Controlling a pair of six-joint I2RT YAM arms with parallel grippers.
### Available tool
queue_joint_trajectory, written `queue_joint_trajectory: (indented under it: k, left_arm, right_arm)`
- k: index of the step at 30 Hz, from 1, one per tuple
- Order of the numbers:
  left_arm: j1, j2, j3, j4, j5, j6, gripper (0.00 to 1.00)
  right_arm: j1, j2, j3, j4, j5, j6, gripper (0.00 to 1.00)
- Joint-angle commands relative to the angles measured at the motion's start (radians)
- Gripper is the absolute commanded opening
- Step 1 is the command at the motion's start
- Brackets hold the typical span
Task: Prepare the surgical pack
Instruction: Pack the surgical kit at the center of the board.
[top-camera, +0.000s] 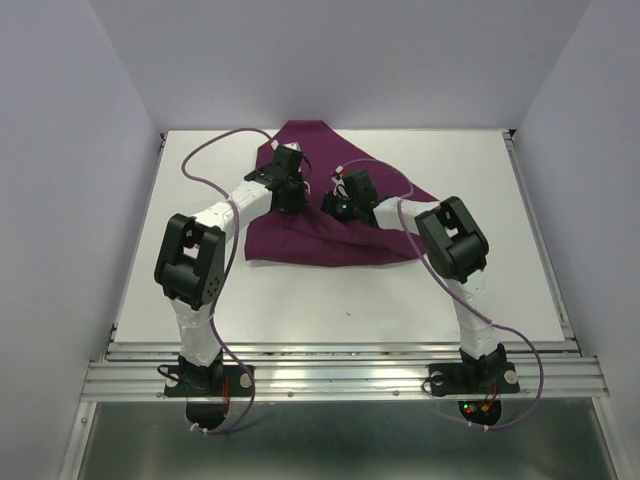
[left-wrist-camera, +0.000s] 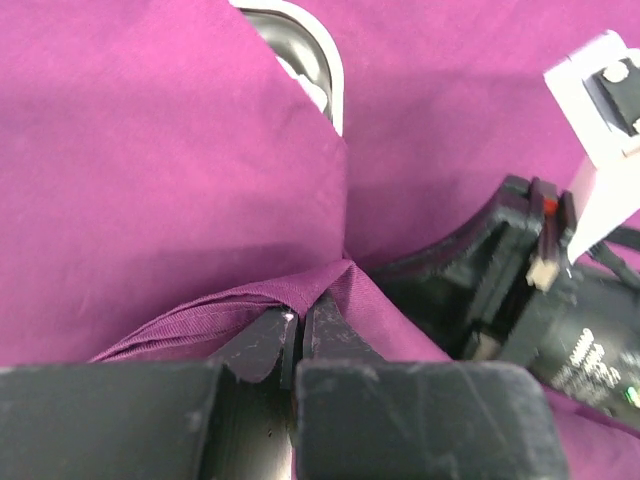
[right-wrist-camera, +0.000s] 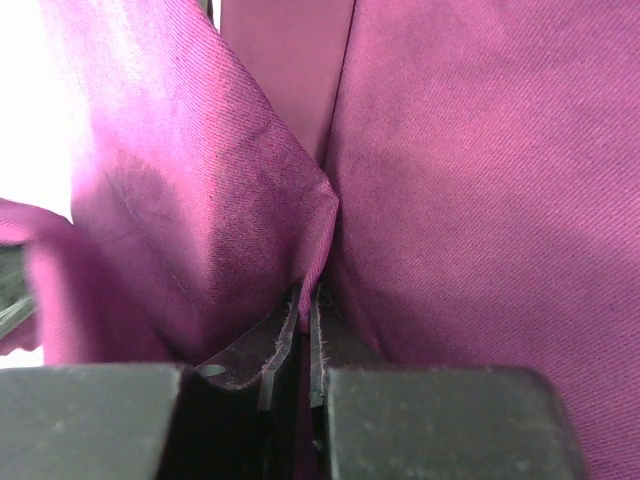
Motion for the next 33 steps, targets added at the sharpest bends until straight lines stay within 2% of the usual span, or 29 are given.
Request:
queue_joint_trajectory:
  k: [1, 10, 11, 12, 15, 19, 22, 27, 30, 33]
  left_arm:
    - [0.008, 0.032, 0.092, 0.080, 0.009, 0.041, 0.00]
    - [0.009, 0.098, 0.135, 0.057, -0.017, 0.036, 0.01]
    - [0.009, 0.101, 0.138, 0.054, -0.020, 0.038, 0.05]
    - [0.009, 0.103, 0.138, 0.054, -0.020, 0.038, 0.14]
    - [0.009, 0.103, 0.139, 0.052, -0.023, 0.038, 0.22]
    - [0.009, 0.106, 0.150, 0.047, -0.018, 0.045, 0.25]
    - [0.009, 0.111, 0.161, 0.040, -0.020, 0.047, 0.34]
    - [0.009, 0.103, 0.171, 0.023, -0.035, 0.050, 0.44]
    - [0.009, 0.075, 0.164, 0.043, -0.029, 0.049, 0.54]
    - [0.008, 0.063, 0.165, 0.057, -0.015, 0.044, 0.58]
  right_arm:
    - [0.017, -0.032, -0.030, -0.032, 0.024, -0.032, 0.01]
    - [0.017, -0.043, -0.049, -0.035, 0.035, -0.040, 0.01]
    - [0.017, -0.044, -0.050, -0.035, 0.035, -0.040, 0.01]
    - [0.017, -0.044, -0.052, -0.035, 0.037, -0.040, 0.01]
    - [0.017, -0.047, -0.053, -0.035, 0.038, -0.040, 0.01]
    - [0.017, -0.049, -0.055, -0.035, 0.038, -0.041, 0.01]
    - [0.017, -0.050, -0.055, -0.035, 0.040, -0.041, 0.01]
    - [0.017, -0.052, -0.055, -0.035, 0.041, -0.040, 0.01]
    - [0.017, -0.053, -0.055, -0.035, 0.043, -0.040, 0.01]
    - [0.017, -0.050, -0.050, -0.035, 0.043, -0.038, 0.01]
